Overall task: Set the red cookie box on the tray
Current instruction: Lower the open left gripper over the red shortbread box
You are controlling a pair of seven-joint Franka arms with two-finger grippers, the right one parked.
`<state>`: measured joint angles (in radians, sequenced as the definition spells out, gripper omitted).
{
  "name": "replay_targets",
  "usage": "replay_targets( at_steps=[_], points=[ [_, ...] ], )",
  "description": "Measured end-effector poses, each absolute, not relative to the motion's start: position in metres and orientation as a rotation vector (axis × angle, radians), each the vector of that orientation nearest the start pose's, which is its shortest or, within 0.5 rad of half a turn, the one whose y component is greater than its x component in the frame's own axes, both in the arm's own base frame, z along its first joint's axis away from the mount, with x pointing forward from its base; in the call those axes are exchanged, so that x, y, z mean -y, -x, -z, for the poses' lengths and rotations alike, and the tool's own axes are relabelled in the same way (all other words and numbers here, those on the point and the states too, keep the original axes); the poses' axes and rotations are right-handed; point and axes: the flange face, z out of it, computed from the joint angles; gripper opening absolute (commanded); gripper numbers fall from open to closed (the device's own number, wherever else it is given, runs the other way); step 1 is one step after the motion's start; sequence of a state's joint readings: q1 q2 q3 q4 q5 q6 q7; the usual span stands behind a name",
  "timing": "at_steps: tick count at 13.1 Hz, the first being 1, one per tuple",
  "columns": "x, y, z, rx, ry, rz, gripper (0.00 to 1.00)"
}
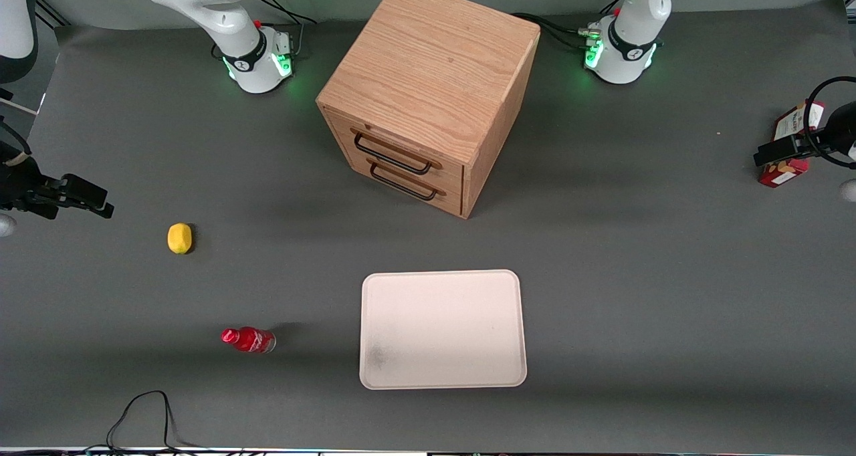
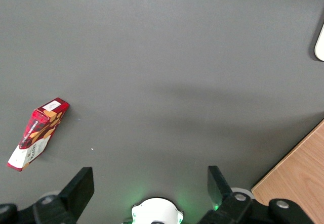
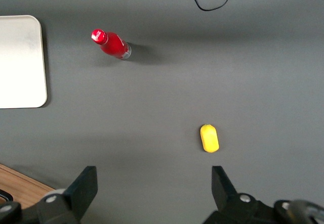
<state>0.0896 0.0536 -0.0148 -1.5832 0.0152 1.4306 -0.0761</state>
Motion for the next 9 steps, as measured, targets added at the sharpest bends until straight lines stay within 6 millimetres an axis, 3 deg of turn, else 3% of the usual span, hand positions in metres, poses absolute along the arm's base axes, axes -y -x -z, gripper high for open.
replay_targets(
  at_steps=[5,7,9],
  points=[
    [-0.056,-0.548,-0.576,0.213,3.104,-0.343,1.00],
    [-0.081,-0.543,-0.574,0.174,3.117,-0.366,1.00],
    [-0.119,-0.535,-0.574,0.114,3.139,-0.388,1.00]
  ],
)
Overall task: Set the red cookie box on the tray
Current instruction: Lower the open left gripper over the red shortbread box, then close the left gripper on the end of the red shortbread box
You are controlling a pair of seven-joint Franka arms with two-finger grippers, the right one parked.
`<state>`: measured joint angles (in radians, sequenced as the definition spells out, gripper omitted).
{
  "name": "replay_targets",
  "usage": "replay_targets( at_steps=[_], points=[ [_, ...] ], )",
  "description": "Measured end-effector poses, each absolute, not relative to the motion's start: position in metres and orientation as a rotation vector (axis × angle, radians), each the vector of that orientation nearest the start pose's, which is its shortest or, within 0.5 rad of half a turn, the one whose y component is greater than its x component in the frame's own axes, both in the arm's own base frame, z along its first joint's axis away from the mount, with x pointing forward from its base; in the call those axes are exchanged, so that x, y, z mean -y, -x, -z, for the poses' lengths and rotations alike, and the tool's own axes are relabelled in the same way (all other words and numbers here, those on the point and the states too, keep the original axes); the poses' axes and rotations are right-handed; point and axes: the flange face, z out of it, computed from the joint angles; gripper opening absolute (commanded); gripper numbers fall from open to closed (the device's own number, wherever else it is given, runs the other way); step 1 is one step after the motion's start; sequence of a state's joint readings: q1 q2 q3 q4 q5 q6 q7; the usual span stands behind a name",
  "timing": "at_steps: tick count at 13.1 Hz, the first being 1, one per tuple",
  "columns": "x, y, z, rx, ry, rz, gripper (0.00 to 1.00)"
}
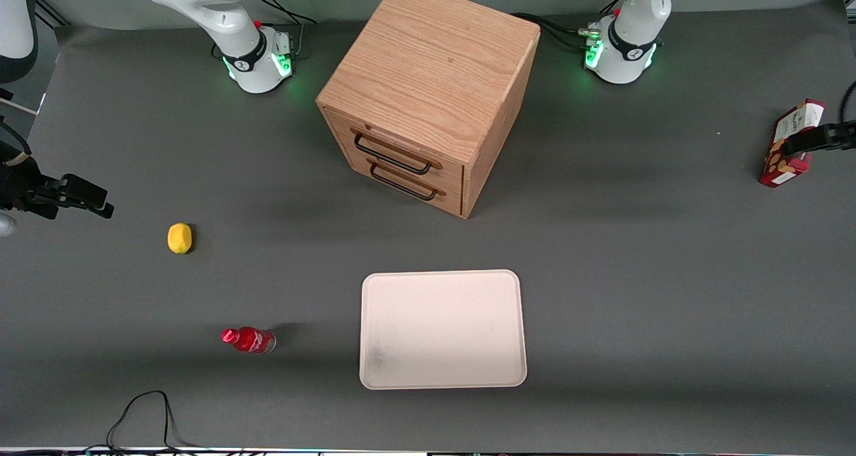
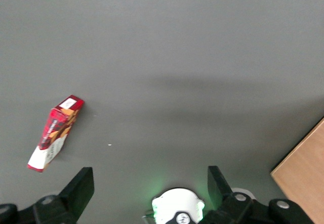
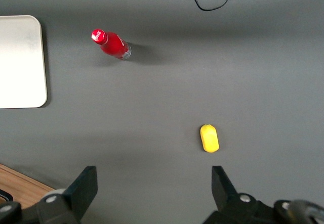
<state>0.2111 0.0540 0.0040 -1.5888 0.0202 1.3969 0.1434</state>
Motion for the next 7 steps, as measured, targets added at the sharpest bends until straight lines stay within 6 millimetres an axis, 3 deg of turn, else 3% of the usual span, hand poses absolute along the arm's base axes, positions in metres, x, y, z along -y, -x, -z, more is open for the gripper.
replay_targets(
  at_steps=[7],
  points=[
    [-0.255,-0.481,-0.571,-0.178,3.130,-0.455,1.00]
  ],
)
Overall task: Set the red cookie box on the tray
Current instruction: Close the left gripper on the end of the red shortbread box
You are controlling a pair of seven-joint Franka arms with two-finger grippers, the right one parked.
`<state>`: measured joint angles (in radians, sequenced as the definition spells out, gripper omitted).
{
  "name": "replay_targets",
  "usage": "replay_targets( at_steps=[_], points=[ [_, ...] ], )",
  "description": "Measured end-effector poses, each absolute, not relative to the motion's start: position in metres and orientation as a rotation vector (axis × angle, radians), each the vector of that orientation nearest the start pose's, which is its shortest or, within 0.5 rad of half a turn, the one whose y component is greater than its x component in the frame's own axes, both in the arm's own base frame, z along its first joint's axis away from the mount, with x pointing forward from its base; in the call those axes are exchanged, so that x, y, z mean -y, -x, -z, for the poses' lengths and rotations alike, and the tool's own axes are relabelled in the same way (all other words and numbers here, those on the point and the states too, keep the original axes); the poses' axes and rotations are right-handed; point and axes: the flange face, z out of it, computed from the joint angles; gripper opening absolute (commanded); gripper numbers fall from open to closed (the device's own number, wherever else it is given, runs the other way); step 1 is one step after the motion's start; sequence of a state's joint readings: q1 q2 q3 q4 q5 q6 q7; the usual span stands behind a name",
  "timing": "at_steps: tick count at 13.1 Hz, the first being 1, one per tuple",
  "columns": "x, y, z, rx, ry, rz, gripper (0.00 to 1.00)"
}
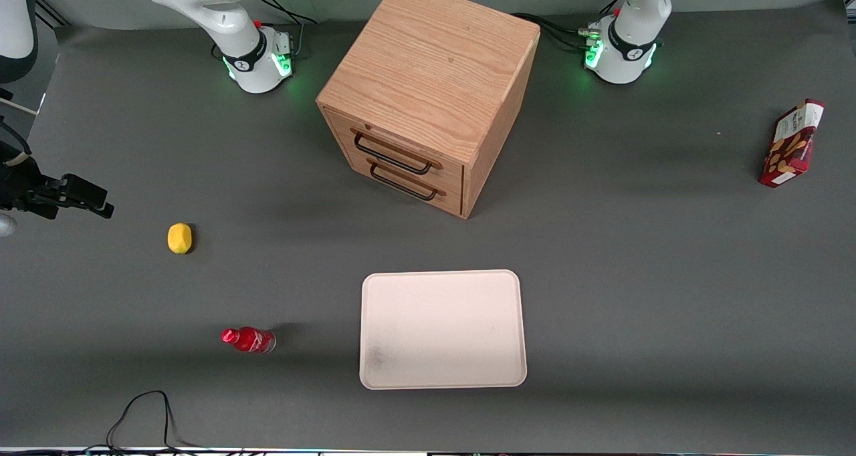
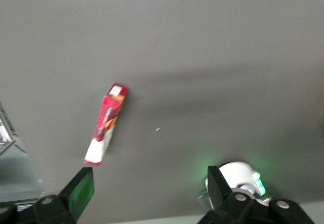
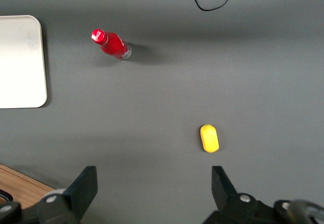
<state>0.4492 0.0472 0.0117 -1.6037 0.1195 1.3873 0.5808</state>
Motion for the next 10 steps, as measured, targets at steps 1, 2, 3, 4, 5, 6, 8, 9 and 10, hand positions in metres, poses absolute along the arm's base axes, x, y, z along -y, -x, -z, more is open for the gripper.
replay_targets(
  at_steps=[1,2,3,4,5,6,8,9,10],
  points=[
    [-0.273,-0.470,-0.570,-0.212,3.128,-0.466,1.00],
    [-0.293,-0.459,-0.567,-0.249,3.132,-0.466,1.00],
    [-0.313,-0.447,-0.563,-0.293,3.137,-0.448,1.00],
    [-0.332,-0.435,-0.555,-0.329,3.142,-0.432,1.00],
    [-0.348,-0.424,-0.543,-0.352,3.148,-0.425,1.00],
    [-0.361,-0.414,-0.528,-0.371,3.154,-0.419,1.00],
    [-0.379,-0.398,-0.492,-0.416,3.153,-0.391,1.00],
    [-0.385,-0.391,-0.473,-0.441,3.152,-0.380,1.00],
    [-0.389,-0.383,-0.454,-0.469,3.152,-0.370,1.00]
  ],
)
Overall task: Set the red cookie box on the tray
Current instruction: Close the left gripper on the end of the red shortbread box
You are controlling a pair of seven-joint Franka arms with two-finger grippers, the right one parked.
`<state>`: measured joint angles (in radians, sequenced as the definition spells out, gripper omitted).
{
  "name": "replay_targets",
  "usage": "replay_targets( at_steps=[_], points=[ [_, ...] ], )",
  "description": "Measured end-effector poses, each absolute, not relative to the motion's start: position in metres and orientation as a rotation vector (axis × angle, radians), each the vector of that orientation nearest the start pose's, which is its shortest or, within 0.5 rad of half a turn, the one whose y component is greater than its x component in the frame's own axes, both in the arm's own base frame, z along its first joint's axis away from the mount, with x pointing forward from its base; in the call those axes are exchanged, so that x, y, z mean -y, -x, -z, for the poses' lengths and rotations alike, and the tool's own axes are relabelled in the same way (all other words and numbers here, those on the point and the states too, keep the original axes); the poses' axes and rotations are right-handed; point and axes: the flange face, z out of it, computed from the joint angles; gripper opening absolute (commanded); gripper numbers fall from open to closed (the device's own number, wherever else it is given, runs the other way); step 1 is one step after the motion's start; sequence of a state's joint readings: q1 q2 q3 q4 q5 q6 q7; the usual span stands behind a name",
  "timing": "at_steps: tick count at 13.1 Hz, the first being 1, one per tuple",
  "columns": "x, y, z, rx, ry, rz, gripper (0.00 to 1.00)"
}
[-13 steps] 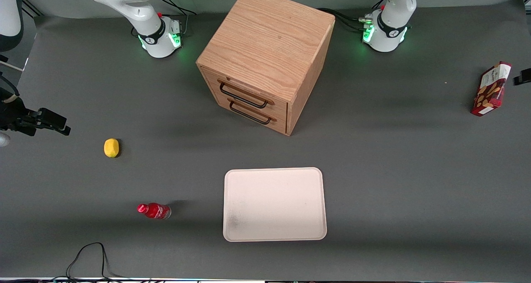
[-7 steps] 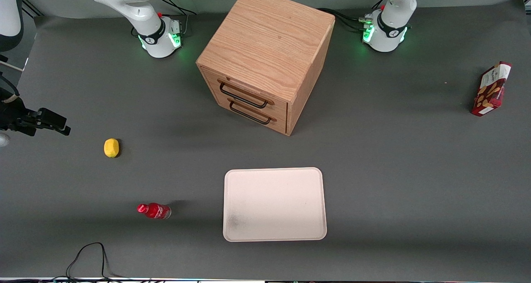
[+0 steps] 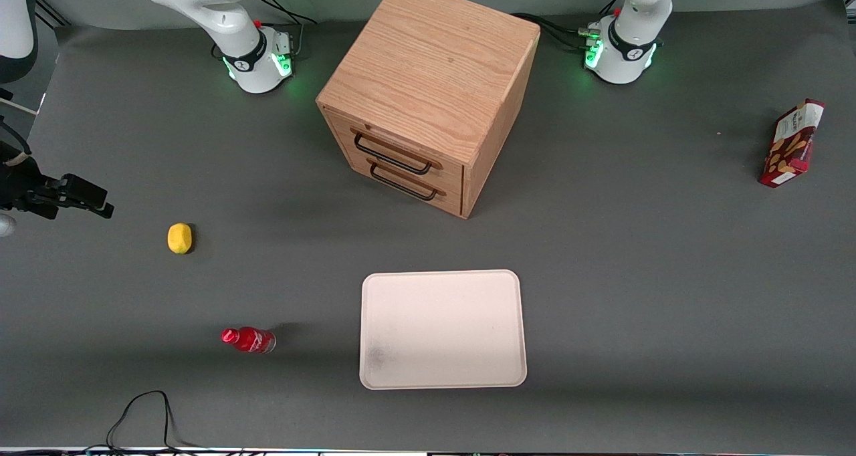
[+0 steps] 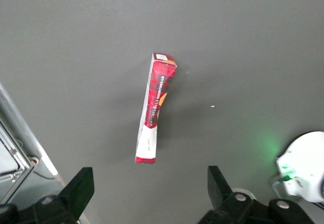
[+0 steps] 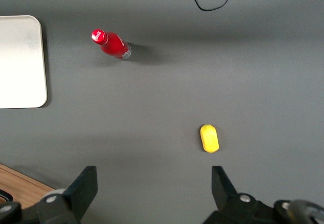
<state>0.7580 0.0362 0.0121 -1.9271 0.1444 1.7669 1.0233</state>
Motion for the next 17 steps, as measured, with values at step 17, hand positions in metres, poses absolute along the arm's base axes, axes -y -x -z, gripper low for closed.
replay_targets(
  at_steps=[17],
  points=[
    [-0.395,-0.342,-0.248,-0.565,3.175,-0.304,0.85]
  ],
)
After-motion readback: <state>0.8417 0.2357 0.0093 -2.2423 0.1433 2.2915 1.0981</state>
